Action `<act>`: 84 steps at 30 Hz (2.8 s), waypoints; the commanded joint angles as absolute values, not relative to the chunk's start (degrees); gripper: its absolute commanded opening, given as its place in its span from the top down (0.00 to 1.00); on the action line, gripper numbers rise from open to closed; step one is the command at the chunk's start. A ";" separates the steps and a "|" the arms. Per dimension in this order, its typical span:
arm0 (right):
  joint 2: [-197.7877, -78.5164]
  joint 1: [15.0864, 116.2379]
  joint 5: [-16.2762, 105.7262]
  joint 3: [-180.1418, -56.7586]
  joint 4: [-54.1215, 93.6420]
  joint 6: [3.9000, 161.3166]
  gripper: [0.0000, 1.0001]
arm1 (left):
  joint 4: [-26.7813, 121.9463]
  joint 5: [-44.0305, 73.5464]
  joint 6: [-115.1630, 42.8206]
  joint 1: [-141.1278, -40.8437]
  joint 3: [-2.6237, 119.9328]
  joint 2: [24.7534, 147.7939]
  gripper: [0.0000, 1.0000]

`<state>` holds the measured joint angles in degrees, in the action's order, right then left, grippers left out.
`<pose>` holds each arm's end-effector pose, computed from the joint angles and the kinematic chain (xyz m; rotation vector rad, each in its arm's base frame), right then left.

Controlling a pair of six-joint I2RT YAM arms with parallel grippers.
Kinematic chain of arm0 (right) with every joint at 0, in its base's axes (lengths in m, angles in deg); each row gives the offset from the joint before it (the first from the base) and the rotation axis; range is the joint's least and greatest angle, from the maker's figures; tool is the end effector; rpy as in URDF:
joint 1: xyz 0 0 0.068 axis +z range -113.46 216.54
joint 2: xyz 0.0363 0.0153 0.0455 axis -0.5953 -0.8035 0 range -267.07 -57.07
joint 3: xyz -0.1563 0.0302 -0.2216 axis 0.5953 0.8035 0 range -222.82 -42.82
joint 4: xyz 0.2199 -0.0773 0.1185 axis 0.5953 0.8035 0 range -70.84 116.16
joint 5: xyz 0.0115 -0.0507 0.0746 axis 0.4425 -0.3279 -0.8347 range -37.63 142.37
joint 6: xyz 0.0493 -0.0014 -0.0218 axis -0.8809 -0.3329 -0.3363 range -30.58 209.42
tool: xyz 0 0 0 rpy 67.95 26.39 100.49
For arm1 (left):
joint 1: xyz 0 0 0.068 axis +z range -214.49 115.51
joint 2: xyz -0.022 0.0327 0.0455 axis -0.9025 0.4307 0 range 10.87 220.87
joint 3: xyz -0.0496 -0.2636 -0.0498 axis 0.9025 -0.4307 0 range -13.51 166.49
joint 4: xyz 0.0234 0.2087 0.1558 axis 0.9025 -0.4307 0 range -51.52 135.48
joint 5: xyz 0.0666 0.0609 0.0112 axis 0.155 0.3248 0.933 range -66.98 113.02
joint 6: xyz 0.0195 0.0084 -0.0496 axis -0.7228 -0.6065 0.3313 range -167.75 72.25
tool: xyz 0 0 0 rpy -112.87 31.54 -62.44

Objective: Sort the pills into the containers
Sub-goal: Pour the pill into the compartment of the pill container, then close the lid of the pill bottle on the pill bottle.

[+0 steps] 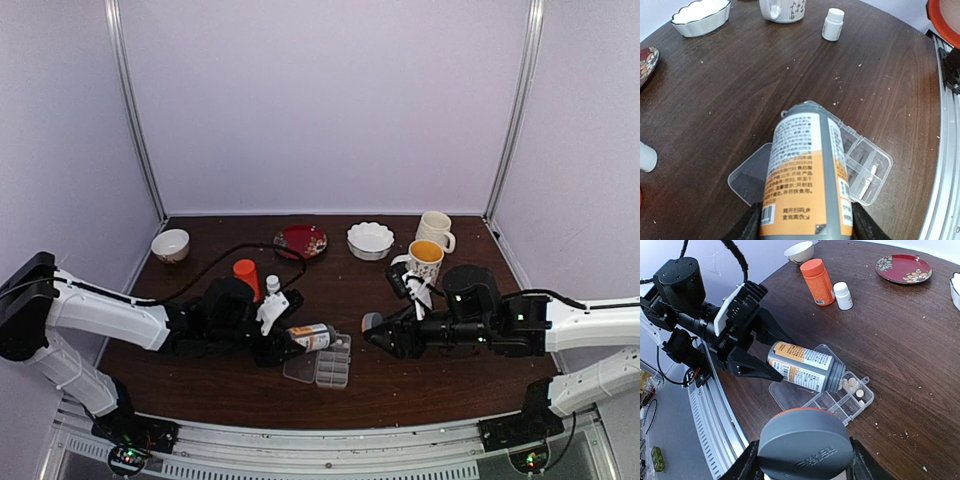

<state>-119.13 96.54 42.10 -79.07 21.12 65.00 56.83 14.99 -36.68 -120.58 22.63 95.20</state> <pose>0.1143 0.2107 0.2434 -0.7965 2.0867 1.0531 0.1574 -0.2430 0.1681 0.9656 2.1166 -0.7796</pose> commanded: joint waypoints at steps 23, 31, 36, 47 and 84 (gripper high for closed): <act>-117.58 96.08 41.86 -82.17 19.30 66.05 1.00 | 89.31 12.83 -32.61 -120.67 7.54 82.80 1.00; -114.33 95.62 39.86 -83.63 19.39 70.89 1.00 | 101.67 9.32 -29.18 -120.69 4.04 80.80 1.00; -112.63 94.91 37.99 -87.79 22.97 74.48 1.00 | 111.87 8.32 -26.57 -120.73 1.99 79.04 1.00; -119.11 94.02 14.55 -109.84 39.41 85.08 1.00 | 120.78 -9.30 -22.32 -120.67 8.21 74.25 1.00; -132.60 99.71 22.57 -128.25 55.65 98.20 1.00 | 103.31 -11.29 -23.99 -120.69 16.00 75.86 1.00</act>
